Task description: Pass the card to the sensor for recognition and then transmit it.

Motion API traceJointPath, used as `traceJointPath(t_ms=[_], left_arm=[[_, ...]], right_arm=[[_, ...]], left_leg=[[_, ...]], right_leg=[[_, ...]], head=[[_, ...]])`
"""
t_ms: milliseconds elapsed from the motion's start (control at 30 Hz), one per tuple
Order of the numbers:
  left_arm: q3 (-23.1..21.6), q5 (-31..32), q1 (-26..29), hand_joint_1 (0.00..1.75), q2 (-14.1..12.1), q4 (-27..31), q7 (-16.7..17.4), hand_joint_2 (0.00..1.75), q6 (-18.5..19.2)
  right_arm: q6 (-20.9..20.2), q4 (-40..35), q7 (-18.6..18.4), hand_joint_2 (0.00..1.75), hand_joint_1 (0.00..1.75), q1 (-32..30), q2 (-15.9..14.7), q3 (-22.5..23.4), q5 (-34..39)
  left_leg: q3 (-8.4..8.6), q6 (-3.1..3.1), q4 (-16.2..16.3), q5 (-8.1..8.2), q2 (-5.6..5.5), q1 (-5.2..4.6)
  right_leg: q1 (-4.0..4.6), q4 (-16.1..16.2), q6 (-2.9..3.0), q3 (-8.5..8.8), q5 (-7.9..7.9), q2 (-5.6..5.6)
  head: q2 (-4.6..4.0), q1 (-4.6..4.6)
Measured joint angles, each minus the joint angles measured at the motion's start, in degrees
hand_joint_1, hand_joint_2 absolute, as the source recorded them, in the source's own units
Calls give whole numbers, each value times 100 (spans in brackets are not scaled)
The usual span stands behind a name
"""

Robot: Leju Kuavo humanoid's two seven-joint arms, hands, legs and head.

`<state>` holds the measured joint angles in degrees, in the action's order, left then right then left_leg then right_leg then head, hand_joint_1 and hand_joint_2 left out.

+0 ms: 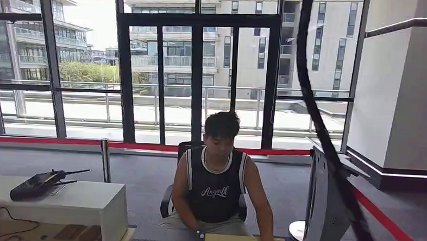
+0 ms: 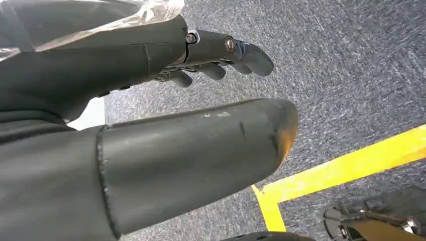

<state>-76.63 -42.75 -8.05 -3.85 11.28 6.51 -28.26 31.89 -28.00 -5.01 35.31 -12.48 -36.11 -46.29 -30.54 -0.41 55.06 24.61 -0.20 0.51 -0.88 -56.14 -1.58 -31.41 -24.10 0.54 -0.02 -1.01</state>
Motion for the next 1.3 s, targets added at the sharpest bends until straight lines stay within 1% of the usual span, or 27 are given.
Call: traceJointPath(t_ms=[200,467,600,733,1000,1067,1167,1300], left_arm=[[0,13,0,0,-4,0,-2,0,9],[0,44,1,0,-4,0,-37,0,-4],[0,76,3,0,-6,0,-55,0,-9],[0,103,1,0,-7,0,-107,0,-20],[0,138,2,0,-2,0,-162,0,-44],[0,144,3,0,0,0,-164,0,-44],[0,177,0,0,4,0,-155,0,-35],[-4,271,-7,0,9,0,-107,0,13]], right_arm=[[11,11,-26,175,175,-29,0,0,52],[136,-9,-48,175,175,-32,-17,0,107],[225,-140,-89,175,175,10,-83,-9,118],[258,-409,-173,175,175,260,-186,-9,68],[251,-1133,-323,175,175,1074,-306,-7,-197],[197,-1335,-328,175,175,1257,-306,-11,-297],[-66,-1611,-365,175,175,1489,-269,-39,-547],[-426,-1751,-321,175,175,1744,-54,-184,-967]], left_leg=[[3,0,0,0,1,0],[3,0,0,0,1,0],[-1,0,0,-1,0,-1],[-3,0,1,-2,1,-2],[-3,0,1,-4,3,-2],[-4,0,1,-4,3,-1],[-5,0,0,-4,2,0],[-6,0,0,-4,2,0]], right_leg=[[0,0,0,2,0,0],[0,0,0,5,0,0],[-1,-1,-3,2,3,0],[-1,-2,-4,0,6,-1],[-2,-3,-3,-2,7,-1],[-1,-3,-3,-1,7,-1],[0,-4,-3,-1,7,-1],[0,-6,-3,-4,7,-2]], head=[[0,0],[0,2],[0,0],[0,2],[0,4],[0,4],[0,4],[0,4]])
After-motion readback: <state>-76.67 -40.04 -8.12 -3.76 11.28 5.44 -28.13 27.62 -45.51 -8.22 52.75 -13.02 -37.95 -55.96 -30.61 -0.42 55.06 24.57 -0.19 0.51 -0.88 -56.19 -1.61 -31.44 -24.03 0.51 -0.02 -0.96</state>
